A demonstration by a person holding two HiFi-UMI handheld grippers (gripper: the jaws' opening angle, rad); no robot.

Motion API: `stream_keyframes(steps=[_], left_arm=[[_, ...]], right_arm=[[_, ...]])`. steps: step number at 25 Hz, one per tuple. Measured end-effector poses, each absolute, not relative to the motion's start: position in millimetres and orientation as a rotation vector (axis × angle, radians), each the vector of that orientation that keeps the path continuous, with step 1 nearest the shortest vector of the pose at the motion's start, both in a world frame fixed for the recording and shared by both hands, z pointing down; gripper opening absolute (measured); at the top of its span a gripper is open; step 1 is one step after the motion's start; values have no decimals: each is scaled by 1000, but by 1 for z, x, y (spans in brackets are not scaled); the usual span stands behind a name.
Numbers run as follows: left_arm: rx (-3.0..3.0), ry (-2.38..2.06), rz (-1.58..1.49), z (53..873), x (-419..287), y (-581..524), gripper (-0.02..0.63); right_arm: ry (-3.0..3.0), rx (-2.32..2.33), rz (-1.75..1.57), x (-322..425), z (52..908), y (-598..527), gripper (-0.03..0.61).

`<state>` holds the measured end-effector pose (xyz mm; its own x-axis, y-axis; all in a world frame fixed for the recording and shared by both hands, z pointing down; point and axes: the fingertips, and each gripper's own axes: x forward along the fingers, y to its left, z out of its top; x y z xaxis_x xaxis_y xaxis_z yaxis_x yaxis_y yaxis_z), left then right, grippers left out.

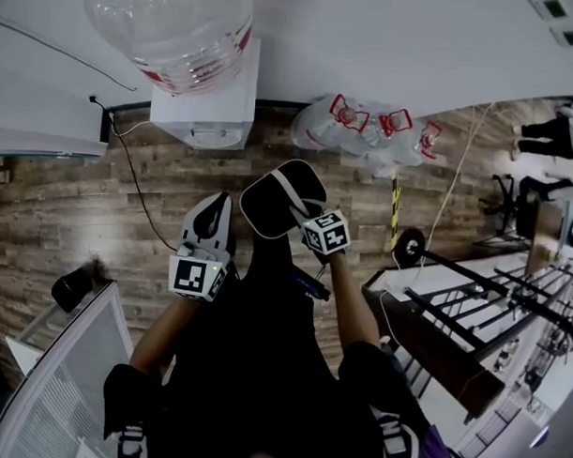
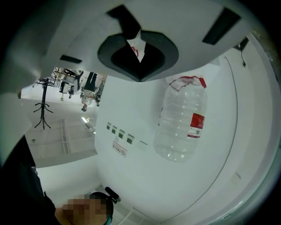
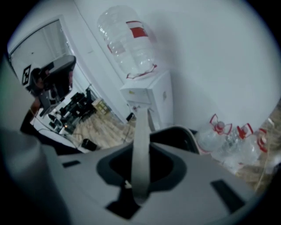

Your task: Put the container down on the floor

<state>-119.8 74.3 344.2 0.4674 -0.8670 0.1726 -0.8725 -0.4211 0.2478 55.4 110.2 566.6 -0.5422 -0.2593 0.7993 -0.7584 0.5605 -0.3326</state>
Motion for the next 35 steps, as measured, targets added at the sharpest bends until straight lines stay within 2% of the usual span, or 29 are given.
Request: stream_keyframes(steps=[18, 35], left_arm=[[2205, -1758, 70, 375, -47, -11, 28], [2287, -1589, 133, 443, -26, -83, 28]], right_arm=[[-2119, 390, 571, 84, 635, 3, 95], [-2099, 255, 503, 78, 795, -63, 95]])
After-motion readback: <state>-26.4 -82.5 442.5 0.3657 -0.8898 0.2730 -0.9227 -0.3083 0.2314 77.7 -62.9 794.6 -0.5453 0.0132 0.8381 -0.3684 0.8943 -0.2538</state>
